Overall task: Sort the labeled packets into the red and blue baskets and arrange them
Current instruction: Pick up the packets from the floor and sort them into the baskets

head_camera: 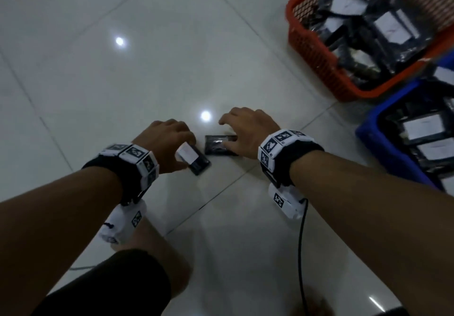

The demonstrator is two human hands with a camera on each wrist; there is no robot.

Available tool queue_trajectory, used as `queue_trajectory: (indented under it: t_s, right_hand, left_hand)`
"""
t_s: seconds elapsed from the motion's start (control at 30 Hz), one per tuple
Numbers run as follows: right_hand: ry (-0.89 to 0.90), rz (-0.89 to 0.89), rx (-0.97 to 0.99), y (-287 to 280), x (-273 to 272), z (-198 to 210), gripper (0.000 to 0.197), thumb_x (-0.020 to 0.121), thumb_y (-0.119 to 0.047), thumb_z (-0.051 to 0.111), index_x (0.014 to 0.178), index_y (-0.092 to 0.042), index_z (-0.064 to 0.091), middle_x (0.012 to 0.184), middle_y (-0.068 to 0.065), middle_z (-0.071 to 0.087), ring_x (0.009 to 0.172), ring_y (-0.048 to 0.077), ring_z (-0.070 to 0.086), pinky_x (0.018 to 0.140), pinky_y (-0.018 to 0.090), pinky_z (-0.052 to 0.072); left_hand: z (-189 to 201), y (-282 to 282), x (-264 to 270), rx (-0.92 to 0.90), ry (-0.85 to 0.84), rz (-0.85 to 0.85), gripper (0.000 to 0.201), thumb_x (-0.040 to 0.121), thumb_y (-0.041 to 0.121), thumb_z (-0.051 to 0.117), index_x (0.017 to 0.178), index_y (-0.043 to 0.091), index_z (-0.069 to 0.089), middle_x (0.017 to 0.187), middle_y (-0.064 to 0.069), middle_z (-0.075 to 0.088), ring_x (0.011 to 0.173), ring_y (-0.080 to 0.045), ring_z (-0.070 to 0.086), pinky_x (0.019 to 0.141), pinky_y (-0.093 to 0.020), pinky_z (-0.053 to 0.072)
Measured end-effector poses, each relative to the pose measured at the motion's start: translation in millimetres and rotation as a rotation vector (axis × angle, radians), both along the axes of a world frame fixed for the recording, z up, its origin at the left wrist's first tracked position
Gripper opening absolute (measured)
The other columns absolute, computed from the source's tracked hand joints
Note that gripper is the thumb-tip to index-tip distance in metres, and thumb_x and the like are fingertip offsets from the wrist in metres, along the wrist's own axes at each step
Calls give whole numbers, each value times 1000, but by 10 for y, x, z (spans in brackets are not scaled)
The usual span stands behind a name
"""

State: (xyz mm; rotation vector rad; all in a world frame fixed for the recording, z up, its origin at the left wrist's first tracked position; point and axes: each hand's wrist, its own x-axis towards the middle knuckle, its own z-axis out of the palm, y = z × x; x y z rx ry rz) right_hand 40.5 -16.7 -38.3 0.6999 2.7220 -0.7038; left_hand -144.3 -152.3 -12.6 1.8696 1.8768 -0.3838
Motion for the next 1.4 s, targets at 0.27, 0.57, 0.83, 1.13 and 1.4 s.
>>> queue_trajectory:
  t_s: [0.27,0.57,0.83,1.13,1.4]
  right_hand:
    - [-70,98,30,-181,-159,-334,50,81,-35,69,125,-25,50,122,1,49,111,22,47,82,34,42]
    - [163,-455,-304,85,115,-265,25,92,-31,53,112,-19,65,103,4,69,91,24,63,76,27,48]
    - [366,-1023,-670,449,342,-73,22,92,-22,55,94,-8,73,95,7,69,98,30,65,84,39,54]
    - [543,-881,-109,976,929,670,25,83,-42,70,95,-24,57,83,-12,62,75,5,60,63,19,46]
    - [482,-886,270,1579,1732,896,19,95,-31,54,110,-19,53,110,-1,58,98,17,55,82,34,47]
  left_hand:
    - [-303,164,-18,-86,25,-71,42,73,45,73,109,28,62,110,1,58,102,-21,53,81,-33,41]
    - [-335,493,53,-110,-100,199,32,81,40,70,86,19,47,85,-4,56,83,-29,57,65,-29,40]
    - [7,1051,335,-61,-579,699,24,91,27,63,98,13,45,81,-7,72,65,-25,69,61,-44,60]
    - [687,1946,802,137,-494,410,25,91,47,57,93,22,58,75,3,70,56,-12,67,44,-20,50]
    - [946,2918,1454,297,-172,-59,20,89,31,61,100,16,67,83,-4,61,82,-28,61,65,-27,40]
